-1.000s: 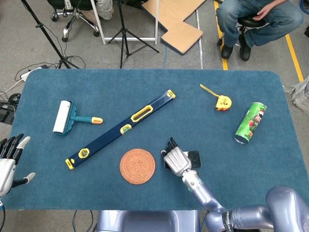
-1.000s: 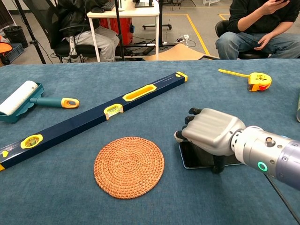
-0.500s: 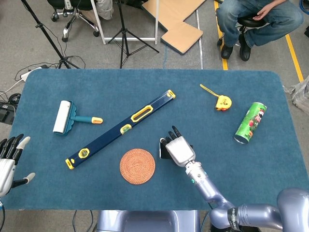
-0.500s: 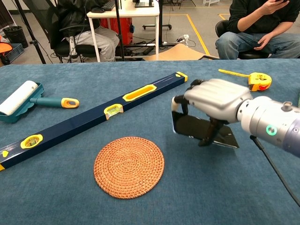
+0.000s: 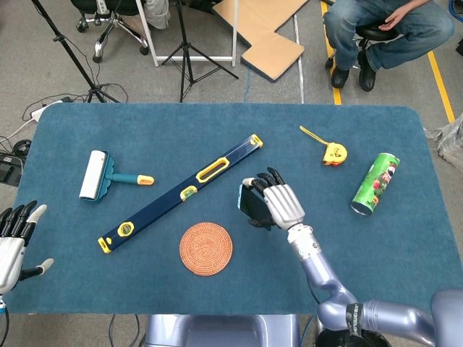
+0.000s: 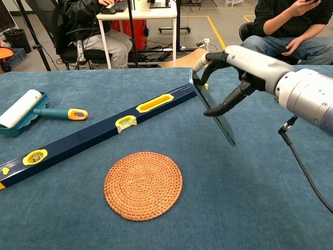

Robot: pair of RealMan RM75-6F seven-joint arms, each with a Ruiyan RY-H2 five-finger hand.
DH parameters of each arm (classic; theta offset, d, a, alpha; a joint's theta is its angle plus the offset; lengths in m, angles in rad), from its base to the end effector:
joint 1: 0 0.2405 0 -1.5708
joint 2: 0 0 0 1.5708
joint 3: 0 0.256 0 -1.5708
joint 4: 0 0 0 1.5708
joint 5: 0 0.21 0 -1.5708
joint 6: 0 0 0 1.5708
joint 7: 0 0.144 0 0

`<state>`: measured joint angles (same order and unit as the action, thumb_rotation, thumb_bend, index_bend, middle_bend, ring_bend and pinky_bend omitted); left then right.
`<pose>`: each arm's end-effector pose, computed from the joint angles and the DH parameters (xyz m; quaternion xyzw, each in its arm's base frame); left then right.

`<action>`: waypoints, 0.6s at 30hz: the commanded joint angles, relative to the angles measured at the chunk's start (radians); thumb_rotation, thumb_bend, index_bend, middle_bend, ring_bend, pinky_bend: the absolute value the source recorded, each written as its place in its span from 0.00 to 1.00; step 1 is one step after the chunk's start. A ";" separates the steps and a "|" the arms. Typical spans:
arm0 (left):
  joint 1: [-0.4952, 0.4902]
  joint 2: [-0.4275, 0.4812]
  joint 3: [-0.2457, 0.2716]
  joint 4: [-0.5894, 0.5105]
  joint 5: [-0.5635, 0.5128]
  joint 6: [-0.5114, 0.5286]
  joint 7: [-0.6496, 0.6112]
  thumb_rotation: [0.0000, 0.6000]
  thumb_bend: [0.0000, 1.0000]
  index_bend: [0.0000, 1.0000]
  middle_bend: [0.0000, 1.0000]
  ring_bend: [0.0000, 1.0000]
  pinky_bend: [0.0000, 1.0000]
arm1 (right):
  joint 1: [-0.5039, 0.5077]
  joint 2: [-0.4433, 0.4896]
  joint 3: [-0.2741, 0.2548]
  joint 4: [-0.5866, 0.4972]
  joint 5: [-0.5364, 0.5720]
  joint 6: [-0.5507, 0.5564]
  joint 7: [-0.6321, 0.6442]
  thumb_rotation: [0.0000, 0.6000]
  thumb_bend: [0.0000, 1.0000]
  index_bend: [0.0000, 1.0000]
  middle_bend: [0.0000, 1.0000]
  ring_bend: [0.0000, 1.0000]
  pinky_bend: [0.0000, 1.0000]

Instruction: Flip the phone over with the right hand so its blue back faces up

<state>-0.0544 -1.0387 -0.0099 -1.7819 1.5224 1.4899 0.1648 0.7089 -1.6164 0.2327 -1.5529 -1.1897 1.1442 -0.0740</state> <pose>-0.2880 0.1614 0.1635 -0.6191 -0.3784 -0.3518 0.5914 -0.1093 -0.3313 -0.0067 0.6316 -0.4579 0.5210 0.3462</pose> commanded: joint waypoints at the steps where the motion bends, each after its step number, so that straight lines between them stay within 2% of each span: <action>1: 0.000 0.000 0.001 -0.001 0.001 -0.001 0.001 1.00 0.00 0.00 0.00 0.00 0.00 | -0.032 0.005 0.062 0.027 -0.011 -0.033 0.253 1.00 0.17 0.48 0.49 0.16 0.02; 7: 0.001 0.000 0.003 -0.003 -0.005 -0.003 0.003 1.00 0.00 0.00 0.00 0.00 0.00 | -0.068 -0.002 0.112 0.030 0.013 -0.071 0.559 1.00 0.22 0.48 0.49 0.16 0.05; 11: 0.003 0.001 0.006 -0.006 -0.002 -0.001 0.002 1.00 0.00 0.00 0.00 0.00 0.00 | -0.095 -0.019 0.140 0.035 0.077 -0.125 0.741 1.00 0.25 0.48 0.49 0.16 0.09; 18: 0.005 -0.001 0.011 -0.010 0.002 -0.003 0.009 1.00 0.00 0.00 0.00 0.00 0.00 | -0.132 -0.046 0.134 0.083 0.135 -0.238 0.940 1.00 0.27 0.48 0.49 0.16 0.10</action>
<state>-0.0497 -1.0397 0.0011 -1.7917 1.5246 1.4875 0.1734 0.6005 -1.6463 0.3605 -1.4935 -1.0826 0.9520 0.8072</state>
